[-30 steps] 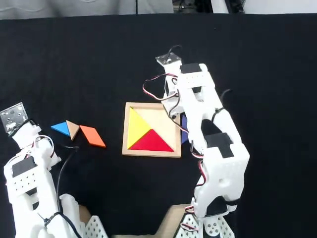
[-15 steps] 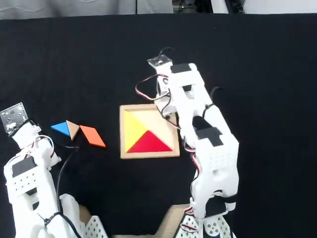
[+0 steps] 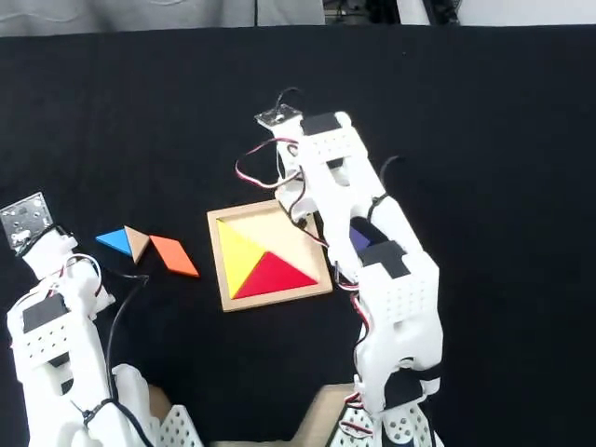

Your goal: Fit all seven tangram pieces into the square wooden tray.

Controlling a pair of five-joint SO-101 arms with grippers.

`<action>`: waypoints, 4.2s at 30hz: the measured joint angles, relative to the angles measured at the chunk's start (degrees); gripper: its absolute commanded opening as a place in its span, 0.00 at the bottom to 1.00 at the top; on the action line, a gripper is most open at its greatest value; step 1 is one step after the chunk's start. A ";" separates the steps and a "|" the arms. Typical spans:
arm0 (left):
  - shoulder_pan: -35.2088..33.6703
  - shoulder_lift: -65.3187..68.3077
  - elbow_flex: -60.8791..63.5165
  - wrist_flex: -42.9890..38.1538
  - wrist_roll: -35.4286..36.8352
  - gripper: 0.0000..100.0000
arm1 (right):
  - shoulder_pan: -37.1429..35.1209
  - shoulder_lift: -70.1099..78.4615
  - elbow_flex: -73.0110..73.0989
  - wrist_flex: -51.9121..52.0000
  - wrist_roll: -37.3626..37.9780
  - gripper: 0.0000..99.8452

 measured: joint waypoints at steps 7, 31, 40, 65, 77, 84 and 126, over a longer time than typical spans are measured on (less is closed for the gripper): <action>0.00 0.00 0.00 -0.88 0.00 0.03 | 0.79 -0.53 -5.80 5.89 1.23 0.18; -14.95 0.00 0.00 -2.55 2.55 0.13 | -20.66 -42.64 35.34 -15.82 -6.59 0.20; -29.01 -0.18 1.23 -0.62 -8.53 0.13 | -29.27 -18.99 14.33 -13.45 -17.49 0.28; -34.02 -0.18 2.29 -0.62 -9.32 0.13 | -36.22 23.56 -36.84 2.20 -37.27 0.28; -33.76 -0.18 2.29 -0.62 -9.32 0.13 | -35.43 33.93 -52.04 8.26 -37.36 0.10; -33.76 -0.18 2.29 -0.62 -9.32 0.13 | -35.16 36.92 -58.29 10.81 -37.36 0.05; -29.98 -0.18 5.27 -2.37 -9.32 0.13 | 2.99 -41.32 15.30 7.56 -8.53 0.01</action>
